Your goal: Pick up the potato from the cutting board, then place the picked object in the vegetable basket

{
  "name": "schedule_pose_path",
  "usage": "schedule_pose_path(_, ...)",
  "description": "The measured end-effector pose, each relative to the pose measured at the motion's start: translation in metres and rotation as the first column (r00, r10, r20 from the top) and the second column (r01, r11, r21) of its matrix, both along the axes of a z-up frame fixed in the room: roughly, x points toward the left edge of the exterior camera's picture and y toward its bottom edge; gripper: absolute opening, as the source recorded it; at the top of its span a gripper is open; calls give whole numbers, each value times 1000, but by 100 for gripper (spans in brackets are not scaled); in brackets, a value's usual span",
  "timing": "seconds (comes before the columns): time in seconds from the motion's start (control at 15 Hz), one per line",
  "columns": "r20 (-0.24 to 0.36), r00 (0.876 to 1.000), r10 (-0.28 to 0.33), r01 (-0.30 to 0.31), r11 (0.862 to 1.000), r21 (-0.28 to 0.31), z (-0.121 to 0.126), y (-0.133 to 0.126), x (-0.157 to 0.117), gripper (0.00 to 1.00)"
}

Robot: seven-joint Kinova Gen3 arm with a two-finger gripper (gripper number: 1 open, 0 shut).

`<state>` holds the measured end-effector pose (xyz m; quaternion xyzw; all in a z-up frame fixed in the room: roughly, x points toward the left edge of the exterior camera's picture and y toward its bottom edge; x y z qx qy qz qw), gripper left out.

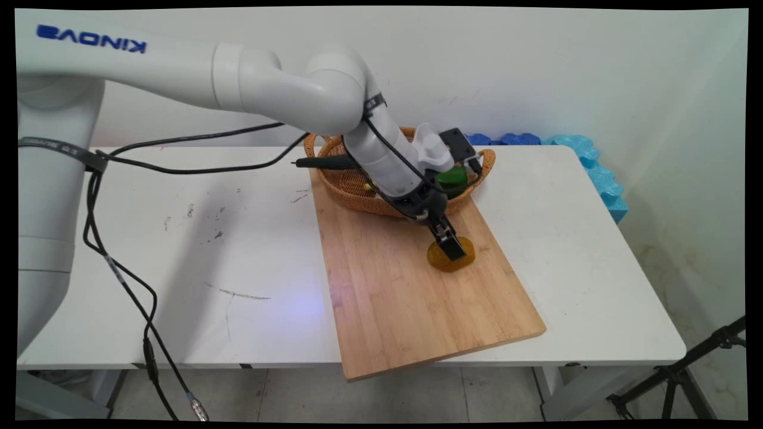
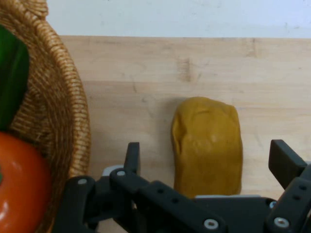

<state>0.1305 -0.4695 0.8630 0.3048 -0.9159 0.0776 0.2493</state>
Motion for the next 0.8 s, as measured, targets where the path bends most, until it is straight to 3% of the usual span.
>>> schedule_pose_path(0.4, 15, 1000, -5, 4, 1000, 19, -17, -3, -12, 100)
schedule_pose_path(0.47, 17, 1000, -6, 5, 1000, 21, -19, -2, -13, 0)
schedule_pose_path(0.8, 30, 999, -23, 23, 1000, 16, -25, 0, -17, 0)
